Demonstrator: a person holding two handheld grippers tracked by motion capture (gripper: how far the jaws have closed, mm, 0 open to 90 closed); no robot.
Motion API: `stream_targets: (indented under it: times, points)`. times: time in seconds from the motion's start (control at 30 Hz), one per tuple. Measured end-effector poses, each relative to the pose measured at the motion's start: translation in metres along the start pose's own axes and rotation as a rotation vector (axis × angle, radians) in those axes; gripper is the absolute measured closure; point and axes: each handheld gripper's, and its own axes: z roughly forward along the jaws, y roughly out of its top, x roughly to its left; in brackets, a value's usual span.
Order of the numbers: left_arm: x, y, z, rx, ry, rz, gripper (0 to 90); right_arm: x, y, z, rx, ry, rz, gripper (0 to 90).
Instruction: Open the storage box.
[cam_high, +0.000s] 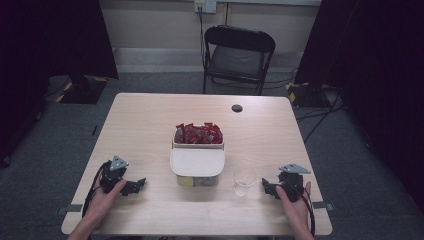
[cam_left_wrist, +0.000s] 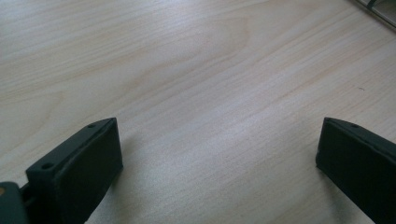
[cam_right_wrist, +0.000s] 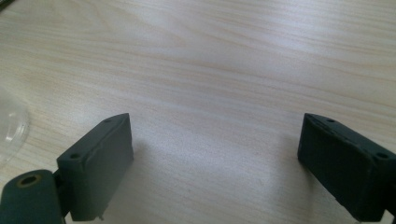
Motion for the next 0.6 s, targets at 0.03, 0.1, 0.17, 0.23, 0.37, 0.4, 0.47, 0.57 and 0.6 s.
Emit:
stream_targets:
  times: [0.03, 0.1, 0.17, 0.23, 0.37, 0.4, 0.47, 0.57, 0.6]
  points:
    - [0.0000, 0.0000, 0.0000, 0.000, 0.000, 0.000, 0.0, 0.0000, 0.0000, 0.0000, 0.000, 0.000, 0.000, 9.9]
    - [0.0006, 0.0002, -0.0004, 0.008, 0.001, 0.010, 0.0, 0.0001, -0.0001, -0.0001, 0.000, -0.002, 0.001, 9.9]
    - [0.0004, 0.0002, -0.0003, 0.007, 0.002, 0.007, 0.0, 0.0001, -0.0001, -0.0001, 0.000, -0.002, 0.001, 9.9]
    - [0.0005, 0.0005, -0.0004, 0.009, 0.004, 0.009, 0.0, 0.0001, -0.0001, -0.0001, 0.000, -0.001, 0.001, 9.7]
    - [-0.0029, 0.0002, 0.0000, -0.002, 0.020, -0.032, 0.0, -0.0001, 0.0000, 0.0000, 0.002, -0.004, 0.004, 8.6]
    - [-0.0027, 0.0000, -0.0008, 0.003, 0.025, -0.025, 0.0, -0.0003, 0.0002, 0.0004, 0.006, -0.005, 0.008, 6.7]
    - [-0.0025, 0.0003, -0.0023, 0.006, 0.029, -0.029, 2.4, -0.0005, 0.0009, 0.0019, 0.015, -0.022, 0.025, 3.4]
    - [-0.0024, 0.0008, -0.0031, -0.002, 0.039, -0.044, 9.3, -0.0006, 0.0011, 0.0022, 0.017, -0.025, 0.027, 2.6]
    - [-0.0005, 0.0015, -0.0047, -0.006, 0.044, -0.036, 13.6, -0.0007, 0.0011, 0.0022, 0.017, -0.026, 0.027, 2.6]
